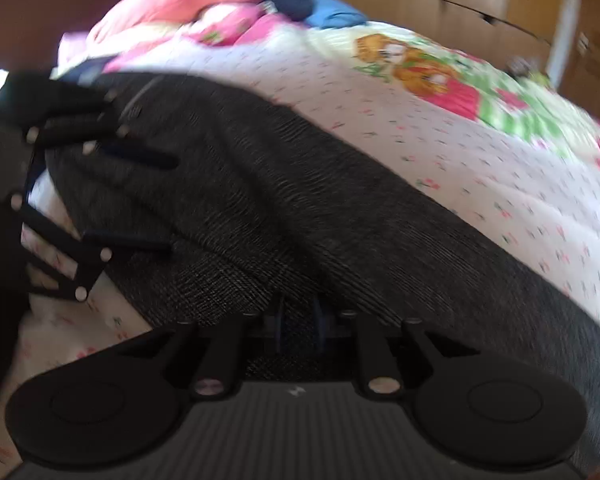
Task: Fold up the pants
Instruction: 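Fold the leg ends with the right tool over toward the waistband and release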
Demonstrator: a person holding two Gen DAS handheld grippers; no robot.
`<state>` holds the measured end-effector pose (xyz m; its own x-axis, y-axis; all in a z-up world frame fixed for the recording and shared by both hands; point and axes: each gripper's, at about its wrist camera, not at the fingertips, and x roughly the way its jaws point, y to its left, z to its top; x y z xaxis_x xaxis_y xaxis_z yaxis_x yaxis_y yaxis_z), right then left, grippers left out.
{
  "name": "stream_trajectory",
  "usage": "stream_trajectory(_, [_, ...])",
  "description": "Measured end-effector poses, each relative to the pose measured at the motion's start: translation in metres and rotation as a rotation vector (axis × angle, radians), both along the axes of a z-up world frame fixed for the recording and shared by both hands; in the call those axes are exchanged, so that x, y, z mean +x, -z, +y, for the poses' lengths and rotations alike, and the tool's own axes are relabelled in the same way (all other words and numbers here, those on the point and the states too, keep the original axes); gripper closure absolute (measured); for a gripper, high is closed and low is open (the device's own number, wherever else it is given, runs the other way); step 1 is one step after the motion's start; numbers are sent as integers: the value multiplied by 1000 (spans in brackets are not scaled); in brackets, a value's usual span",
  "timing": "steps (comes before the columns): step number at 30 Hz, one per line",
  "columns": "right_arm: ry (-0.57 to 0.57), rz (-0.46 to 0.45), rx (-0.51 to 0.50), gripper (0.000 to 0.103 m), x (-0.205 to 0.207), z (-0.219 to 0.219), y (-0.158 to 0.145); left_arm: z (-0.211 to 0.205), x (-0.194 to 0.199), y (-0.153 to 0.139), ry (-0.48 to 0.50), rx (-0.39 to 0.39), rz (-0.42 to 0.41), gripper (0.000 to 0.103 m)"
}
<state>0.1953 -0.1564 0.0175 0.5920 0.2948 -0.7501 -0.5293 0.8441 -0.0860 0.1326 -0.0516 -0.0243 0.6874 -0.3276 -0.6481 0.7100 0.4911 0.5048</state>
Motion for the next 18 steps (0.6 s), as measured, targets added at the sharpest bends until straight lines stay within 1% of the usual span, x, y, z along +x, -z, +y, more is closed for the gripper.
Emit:
stream_trajectory(2, [-43,-41,-60,86,-1,8,3,-1,4,6,2,0,-6,39])
stream_trajectory(3, [-62,-47,-90,86,-2,10,3,-2,6,7,2,-2,-7,41])
stream_trajectory(4, [-88,-57,-115,86,-6,11,1,0,6,6,9,-8,-4,46])
stream_trajectory(5, [-121,-64,-132,81,-11,10,0,2,6,5,7,-4,-4,50])
stream_trajectory(6, [-140,-71,-145,72,-15,11,0,3,9,7,-9,10,-6,63])
stream_trajectory(7, [-146,-78,-149,69,-18,12,0,3,13,9,-29,19,-5,69])
stream_trajectory(8, [-152,-78,-146,66,-18,13,0,3,18,10,-39,10,3,70])
stream_trajectory(10, [-135,-94,-149,65,-15,16,4,1,25,7,-70,-27,17,76])
stream_trajectory(11, [-124,-98,-145,65,-13,18,6,2,26,4,-82,-49,19,77])
stream_trajectory(13, [-97,-105,-153,65,-6,24,8,6,26,-4,-95,-97,24,78])
stream_trajectory(16, [-85,-138,-159,65,-2,33,8,14,27,-17,-120,-168,57,78])
stream_trajectory(17, [-85,-157,-168,69,-4,37,8,16,26,-20,-124,-183,63,79])
stream_trajectory(18, [-81,-173,-186,77,-4,40,9,16,26,-23,-126,-193,64,79])
